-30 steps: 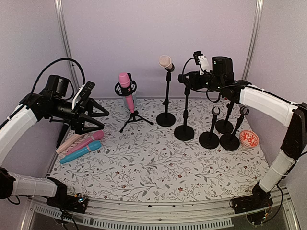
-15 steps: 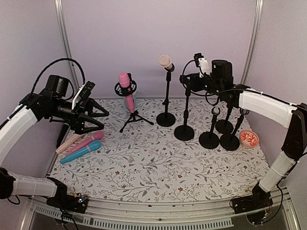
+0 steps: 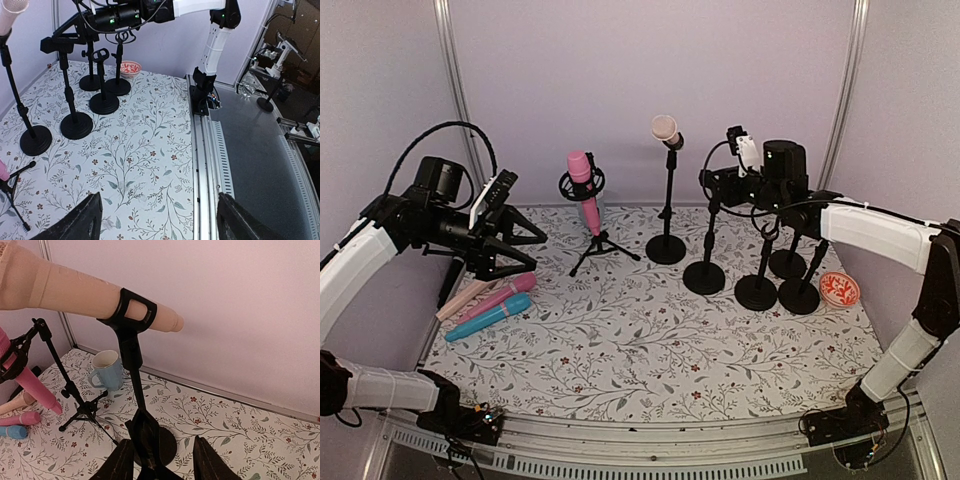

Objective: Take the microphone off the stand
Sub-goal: Adjust the microphone stand at the center of the board.

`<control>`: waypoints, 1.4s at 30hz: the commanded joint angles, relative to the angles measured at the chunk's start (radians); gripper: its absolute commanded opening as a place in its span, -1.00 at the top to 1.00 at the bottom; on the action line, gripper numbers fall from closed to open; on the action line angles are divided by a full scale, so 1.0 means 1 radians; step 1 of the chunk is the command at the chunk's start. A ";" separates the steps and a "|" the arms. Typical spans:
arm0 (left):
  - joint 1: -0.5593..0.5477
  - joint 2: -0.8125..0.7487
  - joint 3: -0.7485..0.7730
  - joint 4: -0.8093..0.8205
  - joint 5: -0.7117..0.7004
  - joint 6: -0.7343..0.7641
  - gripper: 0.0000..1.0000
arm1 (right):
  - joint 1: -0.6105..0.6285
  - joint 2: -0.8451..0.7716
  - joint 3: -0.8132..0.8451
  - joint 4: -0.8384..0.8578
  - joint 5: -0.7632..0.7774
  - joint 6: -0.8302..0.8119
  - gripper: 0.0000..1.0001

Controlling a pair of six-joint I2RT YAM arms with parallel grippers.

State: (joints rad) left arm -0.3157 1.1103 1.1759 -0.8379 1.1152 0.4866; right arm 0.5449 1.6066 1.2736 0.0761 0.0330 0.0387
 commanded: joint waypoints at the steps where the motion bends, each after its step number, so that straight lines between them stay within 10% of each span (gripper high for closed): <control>1: 0.007 -0.016 0.014 -0.021 0.017 0.017 -0.60 | -0.002 0.100 -0.122 -0.265 0.033 -0.001 0.16; 20: 0.007 0.004 0.031 -0.046 0.012 0.041 -0.59 | 0.018 0.166 -0.209 -0.232 0.062 0.027 0.15; 29: 0.008 0.005 0.041 -0.037 -0.008 0.037 -0.76 | 0.015 0.044 -0.076 -0.258 0.074 0.027 -0.76; 42: 0.007 -0.006 0.042 -0.038 -0.012 0.035 -0.78 | 0.014 0.085 0.075 -0.398 -0.134 -0.073 -0.80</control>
State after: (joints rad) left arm -0.3157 1.1130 1.1954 -0.8612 1.1061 0.5167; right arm 0.5591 1.6516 1.3319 -0.2291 -0.0257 0.0216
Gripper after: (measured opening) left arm 0.891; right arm 0.907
